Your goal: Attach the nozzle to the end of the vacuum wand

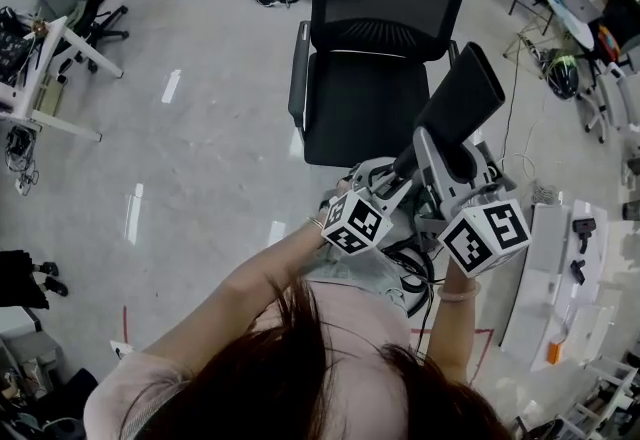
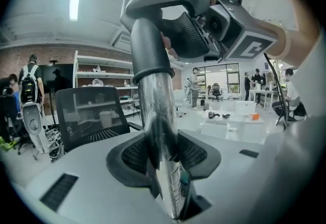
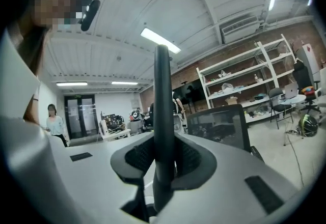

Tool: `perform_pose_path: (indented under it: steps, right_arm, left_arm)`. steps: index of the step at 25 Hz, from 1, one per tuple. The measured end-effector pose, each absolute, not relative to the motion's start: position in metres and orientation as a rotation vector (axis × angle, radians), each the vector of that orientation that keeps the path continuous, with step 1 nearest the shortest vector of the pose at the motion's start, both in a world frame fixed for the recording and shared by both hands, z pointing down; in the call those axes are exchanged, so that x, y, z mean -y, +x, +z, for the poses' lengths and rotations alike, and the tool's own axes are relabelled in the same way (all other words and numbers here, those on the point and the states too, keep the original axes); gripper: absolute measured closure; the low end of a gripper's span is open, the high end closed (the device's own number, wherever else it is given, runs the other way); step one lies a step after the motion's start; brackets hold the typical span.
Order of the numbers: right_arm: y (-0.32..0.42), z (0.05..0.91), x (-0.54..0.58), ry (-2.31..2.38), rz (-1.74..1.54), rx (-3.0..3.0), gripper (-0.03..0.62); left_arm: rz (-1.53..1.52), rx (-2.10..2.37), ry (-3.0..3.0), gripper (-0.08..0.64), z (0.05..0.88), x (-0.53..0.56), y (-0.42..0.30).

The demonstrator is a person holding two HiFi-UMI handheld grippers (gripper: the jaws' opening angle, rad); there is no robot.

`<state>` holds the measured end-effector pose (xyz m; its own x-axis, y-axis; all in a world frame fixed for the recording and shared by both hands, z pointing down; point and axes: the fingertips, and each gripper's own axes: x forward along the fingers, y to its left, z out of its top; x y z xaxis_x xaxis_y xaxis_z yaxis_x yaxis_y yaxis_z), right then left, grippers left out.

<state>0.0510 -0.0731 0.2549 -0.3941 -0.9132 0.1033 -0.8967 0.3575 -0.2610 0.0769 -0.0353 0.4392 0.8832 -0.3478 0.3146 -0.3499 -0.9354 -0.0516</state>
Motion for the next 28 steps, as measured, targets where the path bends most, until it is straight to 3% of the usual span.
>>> perform_pose_path:
  steps: [8,28]
  right_arm:
    - [0.047,0.252,0.062,-1.479,-0.43,-2.642,0.489]
    - [0.042,0.252,0.059,-1.675,-0.361,-2.49,0.486]
  left_arm:
    - [0.51,0.465,3.066,0.417,0.437,0.026,0.078]
    - [0.52,0.553,3.067,0.417,0.435,0.028,0.072]
